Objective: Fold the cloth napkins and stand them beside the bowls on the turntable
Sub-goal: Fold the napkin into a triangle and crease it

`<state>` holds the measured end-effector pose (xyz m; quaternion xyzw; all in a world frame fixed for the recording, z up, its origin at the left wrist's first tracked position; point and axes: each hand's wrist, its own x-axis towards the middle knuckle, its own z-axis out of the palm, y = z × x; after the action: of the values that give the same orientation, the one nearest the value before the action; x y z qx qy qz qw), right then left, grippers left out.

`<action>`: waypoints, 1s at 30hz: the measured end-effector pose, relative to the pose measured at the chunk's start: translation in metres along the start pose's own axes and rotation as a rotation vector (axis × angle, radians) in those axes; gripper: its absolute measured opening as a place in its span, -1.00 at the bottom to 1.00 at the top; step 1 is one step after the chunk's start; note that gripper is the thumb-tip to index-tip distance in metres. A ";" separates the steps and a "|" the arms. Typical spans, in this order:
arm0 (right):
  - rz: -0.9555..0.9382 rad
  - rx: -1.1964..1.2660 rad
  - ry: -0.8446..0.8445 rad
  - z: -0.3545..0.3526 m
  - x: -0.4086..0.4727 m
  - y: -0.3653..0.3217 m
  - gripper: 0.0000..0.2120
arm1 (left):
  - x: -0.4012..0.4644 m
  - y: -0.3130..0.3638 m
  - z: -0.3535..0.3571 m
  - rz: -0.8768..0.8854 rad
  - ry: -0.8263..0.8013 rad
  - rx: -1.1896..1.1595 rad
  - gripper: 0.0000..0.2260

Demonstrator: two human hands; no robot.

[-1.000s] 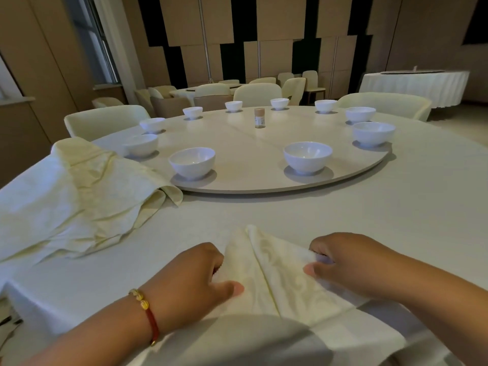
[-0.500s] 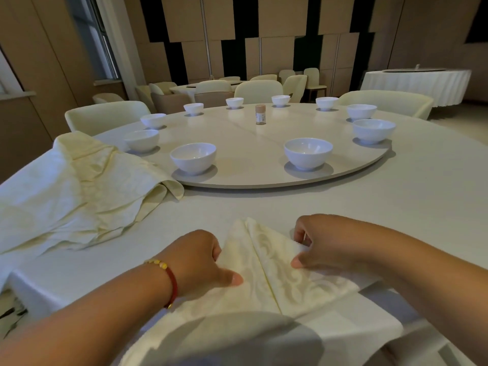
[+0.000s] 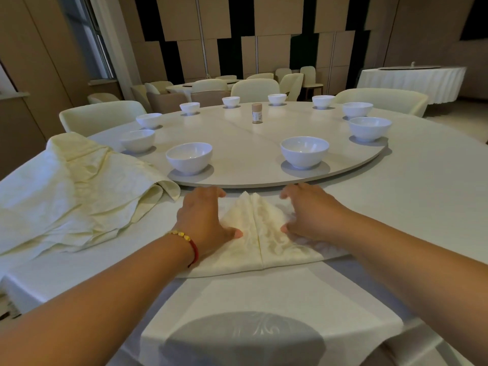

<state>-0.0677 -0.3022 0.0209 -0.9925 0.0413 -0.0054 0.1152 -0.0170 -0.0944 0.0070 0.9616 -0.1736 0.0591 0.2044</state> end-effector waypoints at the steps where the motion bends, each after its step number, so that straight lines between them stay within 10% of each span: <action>1: -0.101 -0.045 0.023 -0.001 -0.001 0.000 -0.35 | -0.003 -0.002 0.001 0.078 0.040 0.012 -0.36; 10: -0.368 -0.271 -0.226 0.005 0.007 0.001 -0.45 | -0.003 -0.010 0.010 0.443 -0.063 0.087 -0.71; 20: -0.366 -0.110 -0.261 0.003 0.022 0.014 -0.54 | -0.004 -0.006 0.006 0.460 -0.232 0.276 -0.12; 30: -0.573 -0.179 -0.076 0.000 0.072 -0.026 -0.75 | -0.007 0.004 -0.002 0.453 -0.259 0.410 -0.21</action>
<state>0.0060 -0.2828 0.0266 -0.9694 -0.2445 0.0031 0.0228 -0.0250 -0.0952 0.0088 0.9191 -0.3922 0.0138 -0.0354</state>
